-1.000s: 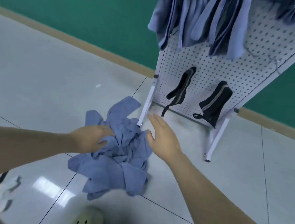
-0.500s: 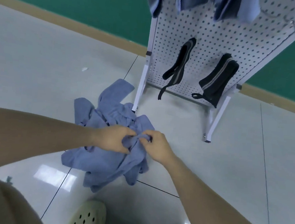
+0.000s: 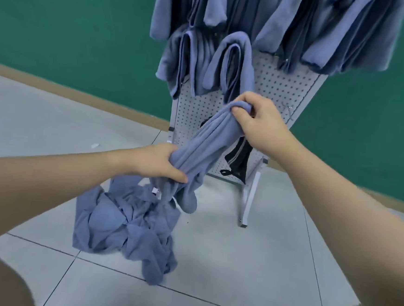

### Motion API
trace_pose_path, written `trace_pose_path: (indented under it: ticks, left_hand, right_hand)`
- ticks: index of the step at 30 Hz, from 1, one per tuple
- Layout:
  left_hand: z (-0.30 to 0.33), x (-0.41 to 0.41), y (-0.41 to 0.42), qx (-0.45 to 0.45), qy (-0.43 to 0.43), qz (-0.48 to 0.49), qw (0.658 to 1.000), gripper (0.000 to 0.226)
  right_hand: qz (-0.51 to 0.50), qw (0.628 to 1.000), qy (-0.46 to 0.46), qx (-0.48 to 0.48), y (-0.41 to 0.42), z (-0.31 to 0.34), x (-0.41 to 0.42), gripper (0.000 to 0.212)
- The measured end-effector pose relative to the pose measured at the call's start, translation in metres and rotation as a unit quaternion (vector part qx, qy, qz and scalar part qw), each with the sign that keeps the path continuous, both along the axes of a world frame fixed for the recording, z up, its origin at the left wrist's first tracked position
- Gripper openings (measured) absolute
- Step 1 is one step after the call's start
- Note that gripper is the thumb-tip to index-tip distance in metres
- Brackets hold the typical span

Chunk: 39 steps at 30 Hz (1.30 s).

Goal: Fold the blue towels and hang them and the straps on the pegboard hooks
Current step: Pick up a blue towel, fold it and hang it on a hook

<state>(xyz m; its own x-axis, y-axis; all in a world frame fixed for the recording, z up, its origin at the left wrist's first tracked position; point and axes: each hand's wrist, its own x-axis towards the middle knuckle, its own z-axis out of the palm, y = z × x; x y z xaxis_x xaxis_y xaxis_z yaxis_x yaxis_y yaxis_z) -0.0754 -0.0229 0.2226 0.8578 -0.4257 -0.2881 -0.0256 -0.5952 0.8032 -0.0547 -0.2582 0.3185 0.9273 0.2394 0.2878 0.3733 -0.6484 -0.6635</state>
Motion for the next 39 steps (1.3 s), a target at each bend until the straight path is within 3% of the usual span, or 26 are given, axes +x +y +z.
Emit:
trace_pose_path:
  ticks: [1,4,6,12,17,21,29,35,39]
  left_hand:
    - [0.013,-0.003,-0.004,0.025,-0.042,0.0,0.999,0.05]
    - [0.046,-0.011,-0.01,0.074,-0.16,0.019,0.984,0.022]
    - [0.066,-0.017,-0.011,0.096,-0.215,0.05,0.971,0.018]
    - [0.122,-0.038,-0.006,0.004,-0.305,0.11,0.946,0.012]
    - [0.115,-0.038,-0.005,-0.002,-0.374,0.132,0.918,0.015]
    - [0.095,-0.028,-0.002,-0.007,-0.328,0.136,0.935,0.028]
    - [0.075,-0.007,-0.004,-0.023,-0.269,0.141,0.953,0.04]
    - [0.077,0.005,-0.005,-0.061,-0.234,0.18,0.954,0.04]
    - [0.077,0.007,-0.001,-0.119,-0.162,0.206,0.958,0.035]
  right_hand:
    - [-0.018,1.0,-0.015,0.001,-0.011,0.015,-0.005,0.016]
    - [-0.067,0.995,-0.044,0.062,-0.041,0.049,-0.021,0.016]
    - [-0.094,0.986,-0.061,0.121,-0.056,0.059,-0.03,0.016]
    - [-0.171,0.949,-0.055,0.259,-0.074,0.05,-0.045,0.017]
    - [-0.162,0.947,-0.004,0.277,-0.093,0.036,-0.05,0.016]
    - [-0.162,0.949,0.025,0.271,-0.106,0.029,-0.049,0.023]
    - [-0.163,0.945,0.09,0.268,-0.106,0.014,-0.045,0.019]
    - [-0.155,0.942,0.117,0.274,-0.104,0.014,-0.036,0.017]
    - [-0.151,0.94,0.147,0.267,-0.101,0.007,-0.032,0.022]
